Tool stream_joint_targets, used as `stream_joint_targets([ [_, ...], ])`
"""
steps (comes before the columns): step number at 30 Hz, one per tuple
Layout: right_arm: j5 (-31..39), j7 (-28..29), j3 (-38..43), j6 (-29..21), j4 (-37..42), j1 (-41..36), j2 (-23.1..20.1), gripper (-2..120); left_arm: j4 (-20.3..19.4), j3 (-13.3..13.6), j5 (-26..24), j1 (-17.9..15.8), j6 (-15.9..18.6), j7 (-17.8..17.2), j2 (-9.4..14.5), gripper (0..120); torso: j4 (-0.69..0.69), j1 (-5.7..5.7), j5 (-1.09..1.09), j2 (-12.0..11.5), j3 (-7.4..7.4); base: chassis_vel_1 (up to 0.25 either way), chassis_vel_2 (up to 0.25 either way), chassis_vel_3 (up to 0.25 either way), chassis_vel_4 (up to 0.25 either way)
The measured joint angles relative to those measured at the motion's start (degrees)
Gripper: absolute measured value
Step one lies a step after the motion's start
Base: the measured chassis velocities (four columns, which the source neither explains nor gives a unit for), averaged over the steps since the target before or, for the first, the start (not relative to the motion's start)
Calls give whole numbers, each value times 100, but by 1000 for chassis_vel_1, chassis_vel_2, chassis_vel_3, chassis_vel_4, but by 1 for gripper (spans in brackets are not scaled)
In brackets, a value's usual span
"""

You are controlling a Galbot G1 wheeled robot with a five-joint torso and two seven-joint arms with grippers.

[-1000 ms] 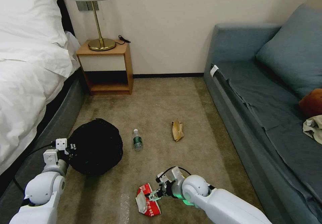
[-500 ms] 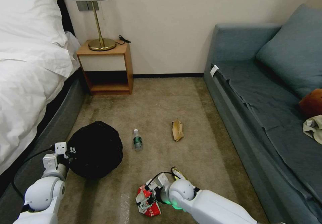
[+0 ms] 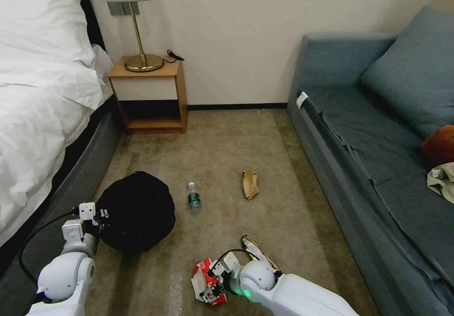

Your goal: Pick up the trash bin, then pick up the garbage on the floor and place it into the trash bin.

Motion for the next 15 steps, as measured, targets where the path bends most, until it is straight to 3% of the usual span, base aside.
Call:
stream_joint_targets([
  [10, -52, 5, 36, -47, -120, -6, 41, 45, 5, -10, -13, 19, -23, -5, -6, 3, 0, 0, 0, 1, -1, 0, 0, 0, 0],
  [12, -51, -13, 50, -38, -94, -41, 4, 32, 10, -20, -22, 23, -46, -7, -2, 3, 1, 0, 2, 0, 0, 0, 0, 0, 0],
  [15, -50, -14, 64, -31, -49, -65, -42, 22, 23, -22, -22, 23, -56, -9, -16, 3, 1, 0, 2, 1, -1, 0, 0, 0, 0],
])
